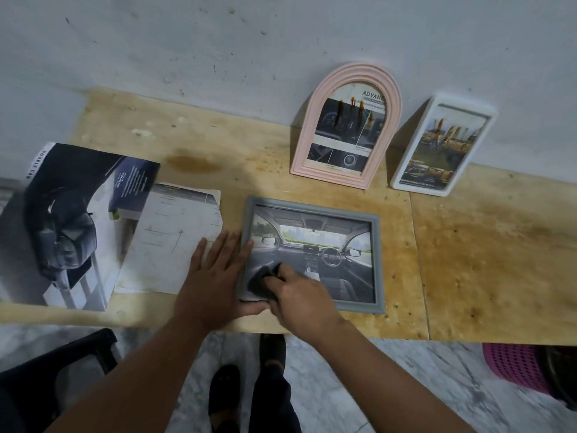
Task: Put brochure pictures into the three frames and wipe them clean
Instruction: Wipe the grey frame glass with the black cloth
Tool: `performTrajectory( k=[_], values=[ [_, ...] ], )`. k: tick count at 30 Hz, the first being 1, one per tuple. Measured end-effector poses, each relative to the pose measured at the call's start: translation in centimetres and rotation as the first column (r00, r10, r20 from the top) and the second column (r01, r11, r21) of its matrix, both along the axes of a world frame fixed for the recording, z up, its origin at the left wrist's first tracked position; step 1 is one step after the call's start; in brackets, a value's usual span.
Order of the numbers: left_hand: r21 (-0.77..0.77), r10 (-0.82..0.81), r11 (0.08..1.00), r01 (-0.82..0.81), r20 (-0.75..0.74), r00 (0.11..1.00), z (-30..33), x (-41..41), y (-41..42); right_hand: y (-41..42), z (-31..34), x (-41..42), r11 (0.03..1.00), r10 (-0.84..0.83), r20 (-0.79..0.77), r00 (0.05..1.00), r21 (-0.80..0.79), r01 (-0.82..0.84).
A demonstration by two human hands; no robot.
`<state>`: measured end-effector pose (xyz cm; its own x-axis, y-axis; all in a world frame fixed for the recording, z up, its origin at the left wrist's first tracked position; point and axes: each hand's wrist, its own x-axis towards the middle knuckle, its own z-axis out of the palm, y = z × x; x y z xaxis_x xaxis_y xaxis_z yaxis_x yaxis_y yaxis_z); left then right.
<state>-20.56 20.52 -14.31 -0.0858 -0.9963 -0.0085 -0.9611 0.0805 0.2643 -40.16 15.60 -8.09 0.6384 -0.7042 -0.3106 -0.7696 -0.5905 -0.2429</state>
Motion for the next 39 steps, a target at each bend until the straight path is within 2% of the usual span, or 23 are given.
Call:
performTrajectory(
  k=[3, 5, 7, 9, 11, 14, 17, 20, 22, 24, 25, 28, 30, 32, 34, 37, 39],
  values=[
    [-0.018, 0.000, 1.000, 0.000, -0.007, 1.000, 0.2, 0.1, 0.1, -1.8, 1.1, -5.1, 0.996, 0.054, -0.059, 0.997, 0.075, -0.049],
    [-0.001, -0.003, 1.000, 0.003, -0.007, 1.000, 0.2, 0.1, 0.1, -3.4, 2.0, -9.2, 0.996, 0.031, -0.110, 0.993, 0.086, -0.021],
    [0.019, -0.002, 1.000, 0.003, -0.017, 1.000, 0.3, 0.1, 0.1, -4.9, 2.9, -12.3, 0.989, -0.059, -0.147, 0.987, 0.123, 0.077],
    [0.036, 0.002, 0.999, -0.001, -0.028, 1.000, 0.4, 0.1, 0.1, -6.4, 3.2, -13.6, 0.957, -0.218, -0.037, 0.975, 0.191, 0.221],
    [0.045, 0.005, 0.999, -0.004, -0.030, 1.000, 0.5, 0.1, 0.0, -8.2, 2.4, -13.0, 0.918, -0.385, 0.099, 0.918, 0.147, 0.369],
    [0.046, 0.005, 0.999, -0.004, -0.020, 1.000, 0.4, 0.1, 0.0, -9.5, 0.3, -8.8, 0.871, -0.486, 0.110, 0.867, -0.029, 0.491],
    [0.054, -0.007, 0.999, 0.008, -0.003, 1.000, 0.4, 0.1, -0.1, -6.2, -1.0, -3.7, 0.887, -0.450, 0.091, 0.889, -0.067, 0.456],
    [0.048, -0.016, 0.999, 0.016, -0.003, 1.000, 0.3, 0.1, -0.1, -1.7, -1.1, -2.0, 0.974, -0.215, 0.072, 0.974, -0.057, 0.219],
    [0.055, -0.016, 0.998, 0.017, -0.007, 1.000, 0.3, 0.1, -0.1, -1.4, -0.1, -2.4, 0.991, -0.125, 0.105, 0.987, 0.059, 0.119],
    [0.058, -0.011, 0.998, 0.012, -0.011, 1.000, 0.3, 0.1, -0.2, -3.4, 0.9, -2.7, 0.969, -0.176, 0.189, 0.966, 0.203, 0.137],
    [0.062, -0.010, 0.998, 0.010, -0.012, 1.000, 0.4, 0.1, -0.2, -4.7, 1.0, -2.7, 0.965, -0.218, 0.218, 0.951, 0.191, 0.177],
    [0.066, -0.003, 0.998, 0.004, -0.011, 1.000, 0.5, 0.1, -0.2, -8.3, 0.1, -1.9, 0.922, -0.377, 0.284, 0.882, 0.021, 0.387],
    [0.073, -0.004, 0.997, 0.004, -0.007, 1.000, 0.6, 0.0, -0.2, -9.1, -1.3, -0.5, 0.890, -0.429, 0.234, 0.872, -0.053, 0.452],
    [0.079, 0.004, 0.997, -0.003, -0.003, 1.000, 0.5, 0.1, -0.2, -7.8, -2.4, 1.1, 0.909, -0.372, 0.183, 0.910, -0.125, 0.397],
    [0.090, -0.001, 0.996, 0.000, 0.004, 1.000, 0.5, 0.1, -0.2, -5.6, -3.1, 1.6, 0.958, -0.208, 0.177, 0.962, -0.164, 0.237],
    [0.064, -0.011, 0.998, 0.012, -0.006, 1.000, 0.3, 0.2, -0.1, -3.0, -2.3, 0.4, 0.998, 0.057, 0.187, 0.981, -0.023, -0.053],
    [0.046, -0.016, 0.999, 0.016, -0.013, 1.000, 0.2, 0.2, -0.1, -4.4, -0.9, -0.3, 0.975, 0.160, 0.208, 0.965, 0.120, -0.187]
  ],
)
